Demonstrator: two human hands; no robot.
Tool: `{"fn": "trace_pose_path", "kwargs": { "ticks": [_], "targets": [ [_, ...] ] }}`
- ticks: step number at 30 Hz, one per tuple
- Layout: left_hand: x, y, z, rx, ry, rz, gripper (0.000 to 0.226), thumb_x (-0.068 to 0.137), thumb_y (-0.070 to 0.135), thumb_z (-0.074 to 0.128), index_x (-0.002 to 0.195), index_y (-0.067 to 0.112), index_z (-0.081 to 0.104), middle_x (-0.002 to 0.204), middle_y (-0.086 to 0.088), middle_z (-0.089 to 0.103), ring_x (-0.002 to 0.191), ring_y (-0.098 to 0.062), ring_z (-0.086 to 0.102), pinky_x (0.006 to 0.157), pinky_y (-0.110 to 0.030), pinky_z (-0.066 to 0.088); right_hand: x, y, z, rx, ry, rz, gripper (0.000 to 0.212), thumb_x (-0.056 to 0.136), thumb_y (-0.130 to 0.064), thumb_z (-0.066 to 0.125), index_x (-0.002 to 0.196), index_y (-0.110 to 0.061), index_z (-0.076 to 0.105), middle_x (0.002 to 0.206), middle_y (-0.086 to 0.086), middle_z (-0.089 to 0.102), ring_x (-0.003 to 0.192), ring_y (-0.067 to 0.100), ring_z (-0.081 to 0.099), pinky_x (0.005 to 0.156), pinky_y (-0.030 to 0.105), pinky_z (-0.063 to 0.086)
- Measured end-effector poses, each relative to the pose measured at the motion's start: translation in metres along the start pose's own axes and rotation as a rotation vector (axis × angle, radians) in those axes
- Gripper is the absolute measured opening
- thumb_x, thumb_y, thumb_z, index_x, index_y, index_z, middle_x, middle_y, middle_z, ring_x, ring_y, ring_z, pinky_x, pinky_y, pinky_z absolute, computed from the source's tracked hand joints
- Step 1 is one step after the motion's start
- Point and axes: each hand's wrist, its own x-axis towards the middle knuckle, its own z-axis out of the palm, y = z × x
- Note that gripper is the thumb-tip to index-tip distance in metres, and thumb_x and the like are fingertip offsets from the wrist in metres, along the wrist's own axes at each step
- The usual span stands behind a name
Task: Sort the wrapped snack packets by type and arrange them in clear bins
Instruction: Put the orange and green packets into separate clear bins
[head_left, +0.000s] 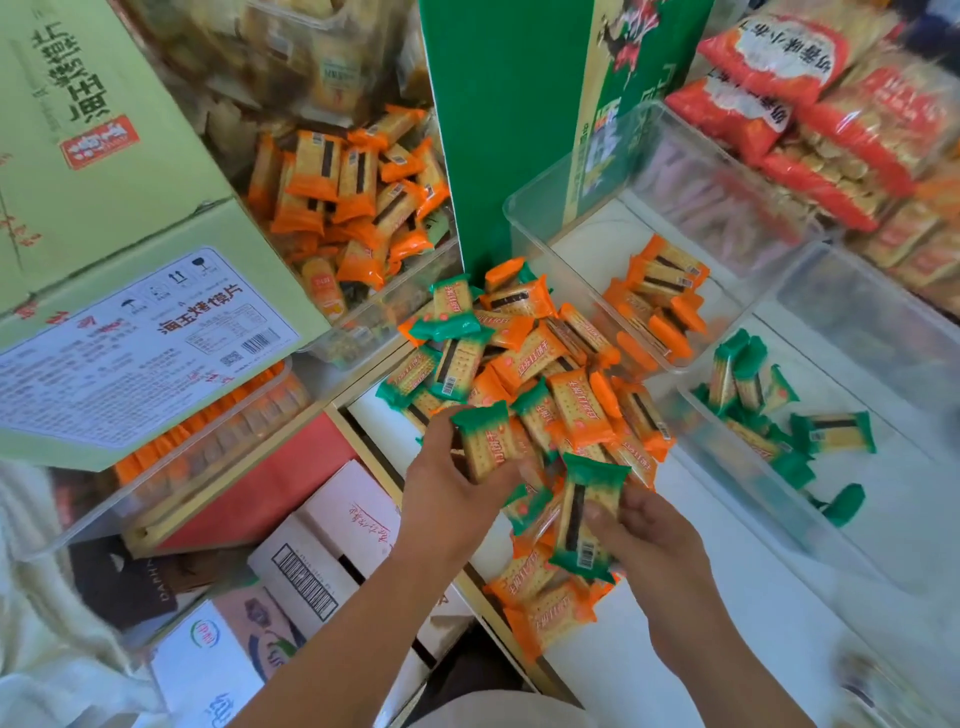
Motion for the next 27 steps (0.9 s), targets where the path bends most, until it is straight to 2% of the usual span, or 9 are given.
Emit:
{"fn": "trace_pose_path", "kwargs": {
  "ticks": [4, 6, 10, 14, 17, 20, 22, 24, 27],
  "targets": [
    [-0.009, 0.027, 0.021, -0.038, -0.224, 0.066, 0.076, 0.083, 0.039, 0.085, 0.146, 0.041, 0.041, 0.105, 0.018, 0.074, 0.097, -0.003, 0.071, 0.082, -0.033, 0.061, -0.011, -0.019, -0.015, 0.099, -0.017, -0.081, 0.014, 0.097, -0.019, 0.065, 0.105, -0.011, 0.073, 0.100, 0.006, 0.077, 0.090, 0.021, 0.075, 0.064, 0.022, 0.057],
    [-0.013, 0.037, 0.043, 0.014, -0.291, 0.096, 0.052, 0.092, 0.047, 0.073, 0.136, 0.033, 0.049, 0.097, 0.019, 0.072, 0.088, -0.002, 0.070, 0.077, -0.036, 0.059, -0.015, -0.022, -0.029, 0.178, -0.003, -0.068, 0.024, 0.095, -0.028, 0.064, 0.105, -0.006, 0.070, 0.103, 0.012, 0.075, 0.091, 0.024, 0.074, 0.072, 0.029, 0.057],
    [-0.028, 0.062, 0.094, 0.154, -0.369, 0.244, 0.010, 0.105, 0.046, 0.048, 0.111, 0.039, 0.052, 0.079, 0.025, 0.065, 0.070, 0.003, 0.061, 0.061, -0.015, 0.041, -0.022, -0.027, -0.056, 0.304, 0.005, -0.005, 0.026, 0.102, -0.037, 0.053, 0.116, -0.017, 0.065, 0.106, 0.011, 0.075, 0.092, 0.028, 0.075, 0.074, 0.042, 0.060],
    [-0.035, 0.075, 0.139, 0.218, -0.452, 0.296, 0.055, 0.105, 0.061, 0.030, 0.149, 0.034, 0.047, 0.130, 0.014, 0.064, 0.118, -0.003, 0.060, 0.102, -0.030, 0.049, -0.022, -0.026, -0.079, 0.321, 0.071, -0.026, 0.033, 0.103, -0.052, 0.043, 0.131, -0.039, 0.057, 0.114, -0.003, 0.074, 0.101, 0.019, 0.074, 0.088, 0.053, 0.060],
    [-0.028, 0.084, 0.160, 0.201, -0.508, 0.297, 0.051, 0.103, 0.062, 0.030, 0.133, 0.033, 0.059, 0.121, 0.008, 0.064, 0.117, -0.011, 0.060, 0.103, -0.042, 0.049, -0.019, -0.032, -0.098, 0.363, 0.117, -0.047, 0.039, 0.100, -0.055, 0.049, 0.136, -0.042, 0.056, 0.124, -0.005, 0.071, 0.107, 0.016, 0.072, 0.091, 0.052, 0.059],
    [-0.016, 0.095, 0.176, 0.205, -0.554, 0.297, 0.043, 0.103, 0.060, 0.036, 0.115, 0.032, 0.066, 0.109, 0.006, 0.064, 0.107, -0.014, 0.062, 0.095, -0.046, 0.053, -0.015, -0.045, -0.119, 0.298, 0.162, -0.131, 0.028, 0.101, -0.045, 0.056, 0.125, -0.034, 0.066, 0.113, 0.002, 0.074, 0.100, 0.021, 0.074, 0.085, 0.046, 0.062],
    [-0.007, 0.101, 0.182, 0.207, -0.620, 0.280, 0.045, 0.101, 0.060, 0.044, 0.133, 0.034, 0.061, 0.127, 0.007, 0.061, 0.116, -0.009, 0.060, 0.101, -0.044, 0.053, -0.002, -0.057, -0.139, 0.229, 0.303, -0.182, 0.026, 0.100, -0.043, 0.061, 0.123, -0.032, 0.067, 0.107, 0.007, 0.075, 0.090, 0.020, 0.075, 0.075, 0.041, 0.063],
    [0.000, 0.101, 0.181, 0.215, -0.607, 0.220, 0.048, 0.102, 0.048, 0.053, 0.147, 0.030, 0.051, 0.138, 0.007, 0.056, 0.118, -0.009, 0.060, 0.105, -0.042, 0.051, 0.020, -0.064, -0.166, 0.077, 0.508, -0.195, 0.038, 0.095, -0.050, 0.064, 0.130, -0.035, 0.061, 0.109, 0.005, 0.071, 0.086, 0.020, 0.074, 0.069, 0.042, 0.064],
    [-0.004, 0.091, 0.165, 0.311, -0.556, 0.170, 0.037, 0.105, 0.035, 0.055, 0.141, 0.029, 0.056, 0.135, 0.010, 0.056, 0.115, -0.012, 0.060, 0.100, -0.038, 0.052, 0.057, -0.068, -0.201, -0.360, 0.633, -0.201, 0.059, 0.092, -0.057, 0.060, 0.145, -0.039, 0.044, 0.129, 0.003, 0.056, 0.096, 0.023, 0.066, 0.078, 0.044, 0.059]
  ]
}}
